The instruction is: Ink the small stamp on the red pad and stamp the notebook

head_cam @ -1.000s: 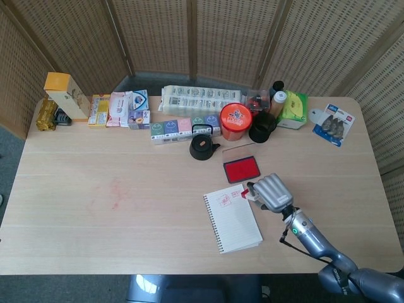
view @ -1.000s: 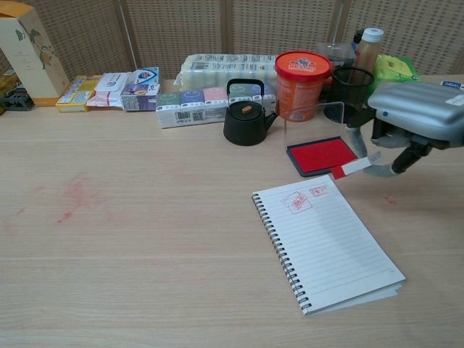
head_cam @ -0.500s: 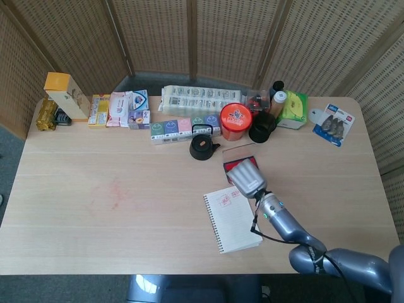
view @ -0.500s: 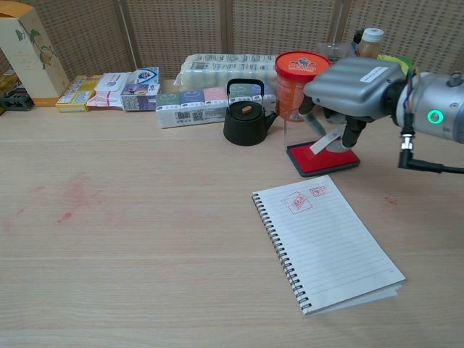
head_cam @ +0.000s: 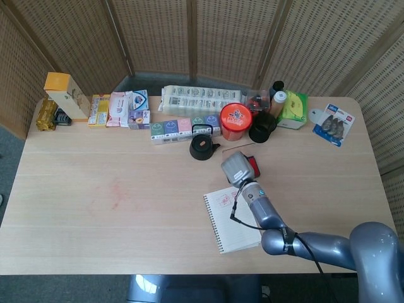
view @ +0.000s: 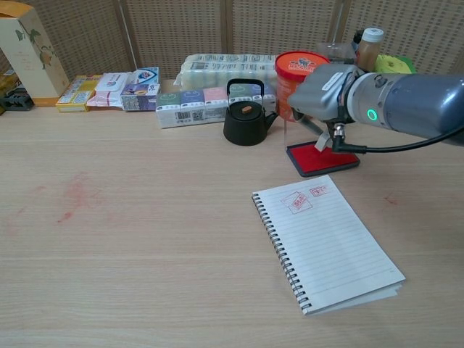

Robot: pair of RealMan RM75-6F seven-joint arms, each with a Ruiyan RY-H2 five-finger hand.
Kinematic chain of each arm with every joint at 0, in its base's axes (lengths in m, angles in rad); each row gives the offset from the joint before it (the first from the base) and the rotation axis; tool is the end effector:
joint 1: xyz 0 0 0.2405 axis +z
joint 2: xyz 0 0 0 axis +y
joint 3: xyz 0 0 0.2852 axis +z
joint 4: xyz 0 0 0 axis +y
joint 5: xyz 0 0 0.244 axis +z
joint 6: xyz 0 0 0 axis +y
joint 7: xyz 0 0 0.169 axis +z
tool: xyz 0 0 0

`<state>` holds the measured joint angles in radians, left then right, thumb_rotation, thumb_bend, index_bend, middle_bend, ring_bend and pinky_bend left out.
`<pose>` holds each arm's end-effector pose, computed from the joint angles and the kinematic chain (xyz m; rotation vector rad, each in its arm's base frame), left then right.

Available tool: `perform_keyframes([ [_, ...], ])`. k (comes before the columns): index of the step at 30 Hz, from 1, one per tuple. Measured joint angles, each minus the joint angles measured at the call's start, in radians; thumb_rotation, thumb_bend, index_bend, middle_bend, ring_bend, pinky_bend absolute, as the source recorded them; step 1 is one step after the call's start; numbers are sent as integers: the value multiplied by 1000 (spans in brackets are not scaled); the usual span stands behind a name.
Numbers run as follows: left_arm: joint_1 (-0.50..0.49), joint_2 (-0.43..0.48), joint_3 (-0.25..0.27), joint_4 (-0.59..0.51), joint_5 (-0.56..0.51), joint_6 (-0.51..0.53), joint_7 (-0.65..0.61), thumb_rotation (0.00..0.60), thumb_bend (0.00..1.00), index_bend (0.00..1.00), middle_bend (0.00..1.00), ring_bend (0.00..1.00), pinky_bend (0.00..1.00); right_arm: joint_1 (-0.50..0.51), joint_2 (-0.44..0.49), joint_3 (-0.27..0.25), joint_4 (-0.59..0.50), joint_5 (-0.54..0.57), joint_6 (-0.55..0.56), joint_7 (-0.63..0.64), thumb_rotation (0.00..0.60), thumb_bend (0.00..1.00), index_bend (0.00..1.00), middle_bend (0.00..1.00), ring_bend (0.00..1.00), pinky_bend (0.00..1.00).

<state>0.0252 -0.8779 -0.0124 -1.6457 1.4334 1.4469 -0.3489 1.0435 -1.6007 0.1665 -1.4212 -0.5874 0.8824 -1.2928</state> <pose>-0.3944 0.1595 0.2217 -1.2023 -1.1320 -0.8587 -0.1100 -0.4398 -0.0873 2.0595 -0.2790 0.2779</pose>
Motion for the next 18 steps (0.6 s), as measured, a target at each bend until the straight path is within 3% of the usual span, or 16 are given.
perform_keyframes([
  [9, -9, 5, -2, 1, -10, -19, -9, 600, 32, 0, 0, 2, 0, 80, -13, -23, 1, 195, 31, -70, 600, 385, 662, 992, 1000, 1000],
  [18, -10, 5, -2, 5, -14, -23, -13, 600, 32, 0, 0, 3, 0, 125, -24, -16, 1, 327, 24, -37, 600, 388, 662, 991, 1000, 1000],
])
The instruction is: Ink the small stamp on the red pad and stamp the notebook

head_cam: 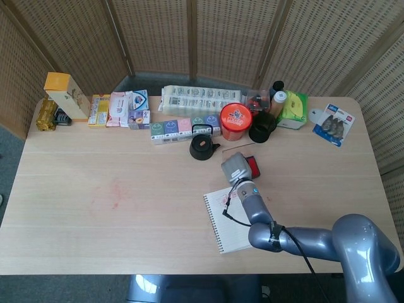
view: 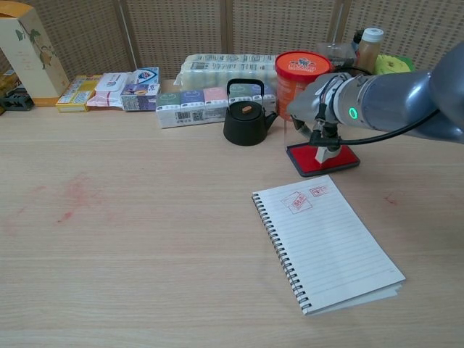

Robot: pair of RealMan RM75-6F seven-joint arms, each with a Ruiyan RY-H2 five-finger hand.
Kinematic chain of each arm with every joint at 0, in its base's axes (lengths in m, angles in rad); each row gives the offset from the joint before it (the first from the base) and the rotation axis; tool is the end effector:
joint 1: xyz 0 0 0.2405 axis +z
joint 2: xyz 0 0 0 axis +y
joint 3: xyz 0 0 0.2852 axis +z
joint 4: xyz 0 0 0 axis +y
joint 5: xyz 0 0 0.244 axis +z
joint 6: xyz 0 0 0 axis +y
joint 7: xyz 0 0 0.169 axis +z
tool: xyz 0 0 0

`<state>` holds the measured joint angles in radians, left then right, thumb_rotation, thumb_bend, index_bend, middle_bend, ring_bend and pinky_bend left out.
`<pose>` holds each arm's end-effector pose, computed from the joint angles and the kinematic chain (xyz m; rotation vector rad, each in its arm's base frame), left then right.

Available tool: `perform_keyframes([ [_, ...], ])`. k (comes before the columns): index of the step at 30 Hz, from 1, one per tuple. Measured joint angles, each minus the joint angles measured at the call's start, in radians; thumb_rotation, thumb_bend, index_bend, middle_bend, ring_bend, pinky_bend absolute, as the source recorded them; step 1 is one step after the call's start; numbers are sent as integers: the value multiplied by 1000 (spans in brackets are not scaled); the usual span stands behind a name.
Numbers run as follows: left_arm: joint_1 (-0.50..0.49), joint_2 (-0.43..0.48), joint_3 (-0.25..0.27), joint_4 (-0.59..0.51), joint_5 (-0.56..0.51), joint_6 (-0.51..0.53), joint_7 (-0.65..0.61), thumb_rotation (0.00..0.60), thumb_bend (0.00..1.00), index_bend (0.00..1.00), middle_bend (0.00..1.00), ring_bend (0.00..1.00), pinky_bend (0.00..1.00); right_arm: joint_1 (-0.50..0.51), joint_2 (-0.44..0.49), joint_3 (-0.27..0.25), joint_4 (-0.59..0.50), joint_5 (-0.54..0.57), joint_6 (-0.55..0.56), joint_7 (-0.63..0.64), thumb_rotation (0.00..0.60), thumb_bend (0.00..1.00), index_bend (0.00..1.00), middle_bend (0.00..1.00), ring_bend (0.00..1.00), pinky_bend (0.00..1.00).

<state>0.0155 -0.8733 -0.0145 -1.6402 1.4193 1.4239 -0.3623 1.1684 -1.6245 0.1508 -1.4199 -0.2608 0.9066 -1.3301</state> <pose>-0.3979 0.1630 0.2229 -1.1960 -1.1478 -0.8499 -0.0989 -0.4437 -0.1000 2.0487 -0.4784 0.1819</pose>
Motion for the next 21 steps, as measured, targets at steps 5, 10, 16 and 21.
perform_keyframes([
  [5, -1, -2, 0, 0, -4, -3, 5, 600, 32, 0, 0, 3, 0, 26, -7, 9, 27, 64, -22, 37, 600, 391, 662, 991, 1000, 1000],
  [10, -5, -4, -3, 0, -16, -15, 11, 600, 32, 0, 0, 3, 0, 46, -15, 9, 60, 104, -46, 67, 600, 395, 662, 991, 1000, 1000],
  [16, -12, -6, -6, -1, -27, -30, 20, 600, 31, 0, 0, 3, 0, 69, -11, 7, 67, 135, -62, 89, 600, 396, 662, 991, 1000, 1000],
  [21, -15, -6, -6, -3, -31, -36, 25, 600, 31, 0, 0, 3, 0, 84, -11, -6, 85, 158, -75, 105, 600, 398, 663, 991, 1000, 1000],
])
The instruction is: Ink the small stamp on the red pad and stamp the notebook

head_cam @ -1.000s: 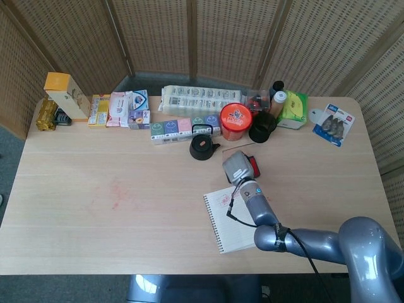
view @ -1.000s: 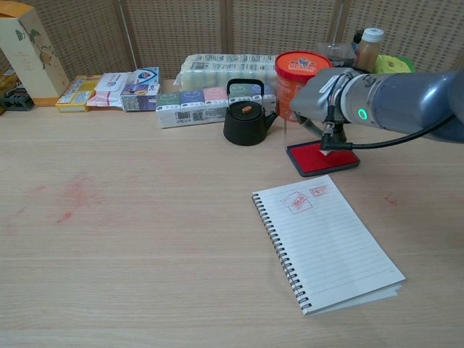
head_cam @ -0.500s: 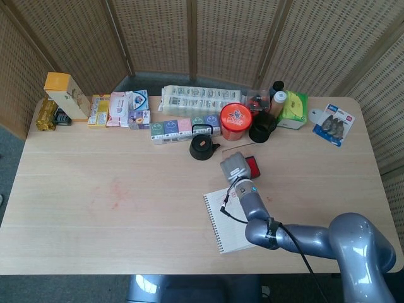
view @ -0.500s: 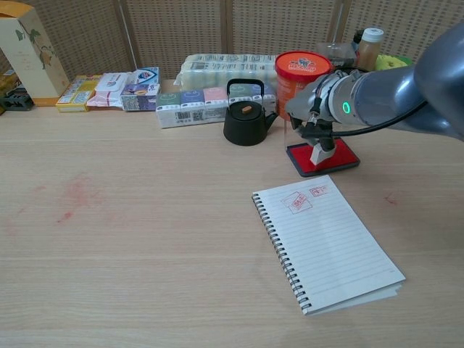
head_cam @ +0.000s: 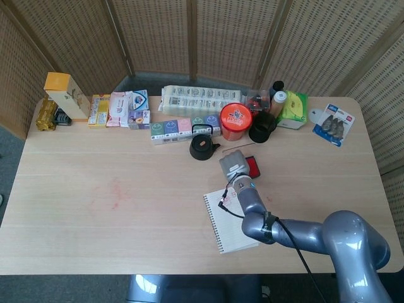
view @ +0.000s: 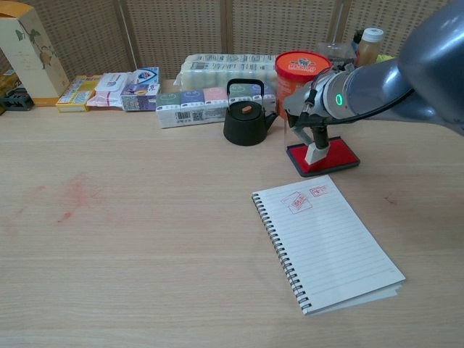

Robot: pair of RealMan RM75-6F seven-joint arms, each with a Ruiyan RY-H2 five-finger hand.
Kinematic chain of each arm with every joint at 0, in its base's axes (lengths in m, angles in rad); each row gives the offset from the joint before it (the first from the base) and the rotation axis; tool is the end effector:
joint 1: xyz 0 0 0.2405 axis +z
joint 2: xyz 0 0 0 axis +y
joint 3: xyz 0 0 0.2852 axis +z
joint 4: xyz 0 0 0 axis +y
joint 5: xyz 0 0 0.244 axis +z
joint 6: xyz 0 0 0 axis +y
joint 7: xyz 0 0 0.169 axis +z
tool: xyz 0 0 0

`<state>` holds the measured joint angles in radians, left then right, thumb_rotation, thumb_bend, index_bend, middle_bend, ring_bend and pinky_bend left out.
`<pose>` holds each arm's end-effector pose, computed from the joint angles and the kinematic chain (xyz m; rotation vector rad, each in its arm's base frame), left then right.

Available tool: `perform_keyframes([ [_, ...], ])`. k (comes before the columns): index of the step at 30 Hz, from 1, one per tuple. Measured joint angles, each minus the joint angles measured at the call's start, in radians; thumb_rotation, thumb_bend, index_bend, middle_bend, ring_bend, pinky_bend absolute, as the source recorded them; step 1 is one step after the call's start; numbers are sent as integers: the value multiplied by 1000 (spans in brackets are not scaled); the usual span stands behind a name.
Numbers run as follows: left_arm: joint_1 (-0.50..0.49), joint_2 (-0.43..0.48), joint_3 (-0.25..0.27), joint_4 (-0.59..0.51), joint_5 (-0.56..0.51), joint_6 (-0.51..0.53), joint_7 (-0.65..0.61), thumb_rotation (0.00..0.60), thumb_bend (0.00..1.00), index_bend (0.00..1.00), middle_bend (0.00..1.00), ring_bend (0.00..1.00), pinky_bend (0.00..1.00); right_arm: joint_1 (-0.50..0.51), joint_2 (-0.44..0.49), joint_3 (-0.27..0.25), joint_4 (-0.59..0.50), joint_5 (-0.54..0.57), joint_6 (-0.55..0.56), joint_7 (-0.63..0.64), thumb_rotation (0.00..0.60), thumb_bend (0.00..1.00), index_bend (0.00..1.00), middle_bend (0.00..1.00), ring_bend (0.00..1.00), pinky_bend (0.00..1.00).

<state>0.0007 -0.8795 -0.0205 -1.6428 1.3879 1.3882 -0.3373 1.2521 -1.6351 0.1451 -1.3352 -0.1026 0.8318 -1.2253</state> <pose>-0.4017 0.1688 0.2188 -1.1901 -1.1602 -0.8180 -0.0909 -0.4632 -0.1040 2.0185 -0.6714 0.2052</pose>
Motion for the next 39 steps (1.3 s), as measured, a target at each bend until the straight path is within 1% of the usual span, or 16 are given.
perform_keyframes([
  [13, -2, 1, 0, 0, 1, -3, -1, 600, 32, 0, 0, 3, 0, 43, 19, -15, -9, 49, 5, 22, 600, 400, 663, 991, 1000, 1000],
  [31, -3, -4, 0, 0, -8, -12, 6, 600, 31, 0, 0, 3, 0, 82, -36, -50, 85, 93, -21, 24, 600, 402, 671, 991, 1000, 1000],
  [39, -2, -5, 1, 0, -7, -10, 6, 600, 31, 0, 0, 3, 0, 85, -50, -61, 106, 80, -23, 38, 600, 401, 671, 991, 1000, 1000],
])
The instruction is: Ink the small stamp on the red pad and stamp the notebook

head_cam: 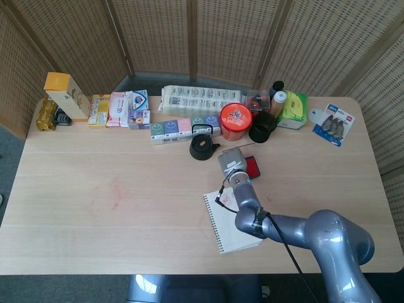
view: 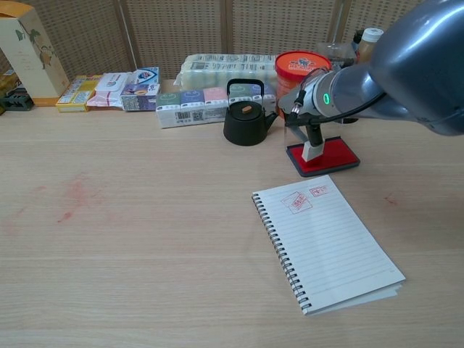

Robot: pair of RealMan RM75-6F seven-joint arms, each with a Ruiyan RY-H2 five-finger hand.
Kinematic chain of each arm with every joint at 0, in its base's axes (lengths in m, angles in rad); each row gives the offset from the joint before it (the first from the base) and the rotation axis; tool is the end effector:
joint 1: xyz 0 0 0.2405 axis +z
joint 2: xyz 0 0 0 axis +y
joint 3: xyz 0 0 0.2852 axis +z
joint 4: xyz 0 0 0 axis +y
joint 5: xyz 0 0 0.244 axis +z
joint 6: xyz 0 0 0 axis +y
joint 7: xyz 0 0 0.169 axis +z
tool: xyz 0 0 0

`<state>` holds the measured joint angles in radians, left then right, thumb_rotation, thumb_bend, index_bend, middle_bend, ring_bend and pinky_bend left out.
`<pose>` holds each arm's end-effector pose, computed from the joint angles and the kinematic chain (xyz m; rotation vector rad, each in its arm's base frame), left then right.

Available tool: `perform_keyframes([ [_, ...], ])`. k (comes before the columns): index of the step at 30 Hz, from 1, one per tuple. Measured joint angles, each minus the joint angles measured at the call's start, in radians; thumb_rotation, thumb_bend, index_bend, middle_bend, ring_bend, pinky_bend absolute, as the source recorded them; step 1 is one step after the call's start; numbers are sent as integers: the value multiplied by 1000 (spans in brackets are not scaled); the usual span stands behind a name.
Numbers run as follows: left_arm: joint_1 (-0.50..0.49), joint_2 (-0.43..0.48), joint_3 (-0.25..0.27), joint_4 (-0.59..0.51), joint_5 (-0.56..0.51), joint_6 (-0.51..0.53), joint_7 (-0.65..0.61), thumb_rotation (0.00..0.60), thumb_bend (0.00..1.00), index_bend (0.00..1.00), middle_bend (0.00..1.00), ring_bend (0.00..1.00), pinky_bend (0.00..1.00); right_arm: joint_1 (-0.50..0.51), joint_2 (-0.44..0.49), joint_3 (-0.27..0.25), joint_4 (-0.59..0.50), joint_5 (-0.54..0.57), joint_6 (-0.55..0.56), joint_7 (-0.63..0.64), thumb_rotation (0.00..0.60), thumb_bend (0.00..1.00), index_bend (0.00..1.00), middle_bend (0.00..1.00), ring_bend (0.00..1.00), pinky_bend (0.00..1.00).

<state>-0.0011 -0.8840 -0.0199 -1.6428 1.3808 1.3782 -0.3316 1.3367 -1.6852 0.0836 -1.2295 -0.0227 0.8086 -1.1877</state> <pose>-0.4032 0.1688 0.2162 -1.1880 -1.1691 -0.8084 -0.0852 -0.4769 -0.1147 1.9980 -0.6721 0.1789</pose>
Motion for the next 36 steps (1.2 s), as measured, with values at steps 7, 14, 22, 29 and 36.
perform_keyframes([
  [7, 0, 0, 0, 4, -1, -2, -7, 600, 32, 0, 0, 3, 0, -7, -8, 4, 15, -41, -5, 36, 600, 402, 671, 991, 1000, 1000],
  [14, 0, 0, 0, 5, 0, -3, -6, 600, 32, 0, 0, 3, 0, -18, -25, 4, 43, -83, -16, 72, 600, 401, 671, 991, 1000, 1000],
  [22, 1, 0, 1, 6, 1, -3, -9, 600, 32, 0, 0, 3, 0, -13, -33, 0, 57, -71, -16, 70, 600, 401, 671, 991, 1000, 1000],
  [29, 1, 1, 1, 7, 1, -4, -12, 600, 31, 0, 0, 3, 0, -11, -47, 1, 80, -60, -20, 68, 600, 401, 672, 991, 1000, 1000],
  [36, 0, 1, 1, 8, 1, -5, -13, 600, 31, 0, 0, 3, 0, -14, -44, 0, 79, -57, -19, 69, 600, 401, 671, 991, 1000, 1000],
])
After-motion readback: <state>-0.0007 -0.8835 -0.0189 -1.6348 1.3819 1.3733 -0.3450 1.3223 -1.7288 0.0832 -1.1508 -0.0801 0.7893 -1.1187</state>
